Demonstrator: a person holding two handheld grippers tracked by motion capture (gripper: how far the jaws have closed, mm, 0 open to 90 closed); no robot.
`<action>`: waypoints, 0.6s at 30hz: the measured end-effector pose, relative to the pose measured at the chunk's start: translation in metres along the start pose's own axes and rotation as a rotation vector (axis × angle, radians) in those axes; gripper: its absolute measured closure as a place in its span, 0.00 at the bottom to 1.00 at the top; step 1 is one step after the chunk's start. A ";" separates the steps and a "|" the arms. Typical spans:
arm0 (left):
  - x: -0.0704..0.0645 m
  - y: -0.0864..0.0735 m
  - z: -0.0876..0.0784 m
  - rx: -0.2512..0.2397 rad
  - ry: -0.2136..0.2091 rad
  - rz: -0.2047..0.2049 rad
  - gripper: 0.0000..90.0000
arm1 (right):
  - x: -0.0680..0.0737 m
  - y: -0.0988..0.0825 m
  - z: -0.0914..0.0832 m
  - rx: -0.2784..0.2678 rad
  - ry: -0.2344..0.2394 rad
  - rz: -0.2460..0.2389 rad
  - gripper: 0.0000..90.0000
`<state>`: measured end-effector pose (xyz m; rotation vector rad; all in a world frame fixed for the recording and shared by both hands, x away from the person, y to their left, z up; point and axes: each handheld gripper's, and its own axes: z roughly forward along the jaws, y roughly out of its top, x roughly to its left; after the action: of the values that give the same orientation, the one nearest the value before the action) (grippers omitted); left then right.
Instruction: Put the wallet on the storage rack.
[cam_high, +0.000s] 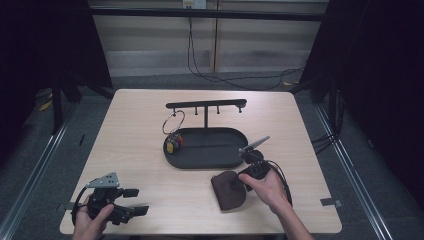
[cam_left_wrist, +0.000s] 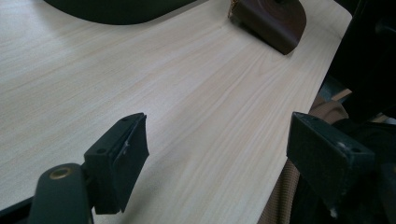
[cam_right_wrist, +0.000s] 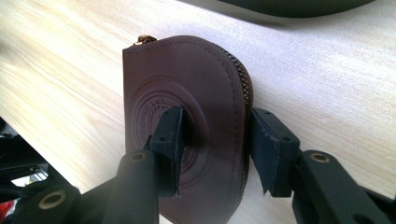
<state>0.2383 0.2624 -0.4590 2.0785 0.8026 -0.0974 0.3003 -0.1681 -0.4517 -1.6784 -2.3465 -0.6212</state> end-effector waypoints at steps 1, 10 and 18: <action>0.000 0.000 0.000 0.000 -0.003 0.001 0.23 | 0.000 0.000 0.000 -0.001 0.001 0.000 0.63; 0.000 0.000 0.000 -0.002 -0.003 -0.004 0.23 | -0.003 0.002 -0.007 -0.010 0.042 0.023 0.72; 0.000 0.000 -0.001 -0.006 -0.004 -0.009 0.23 | 0.008 0.007 -0.009 -0.001 -0.003 -0.013 0.74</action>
<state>0.2383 0.2634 -0.4585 2.0688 0.8085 -0.1040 0.3035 -0.1632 -0.4385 -1.6674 -2.3608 -0.6226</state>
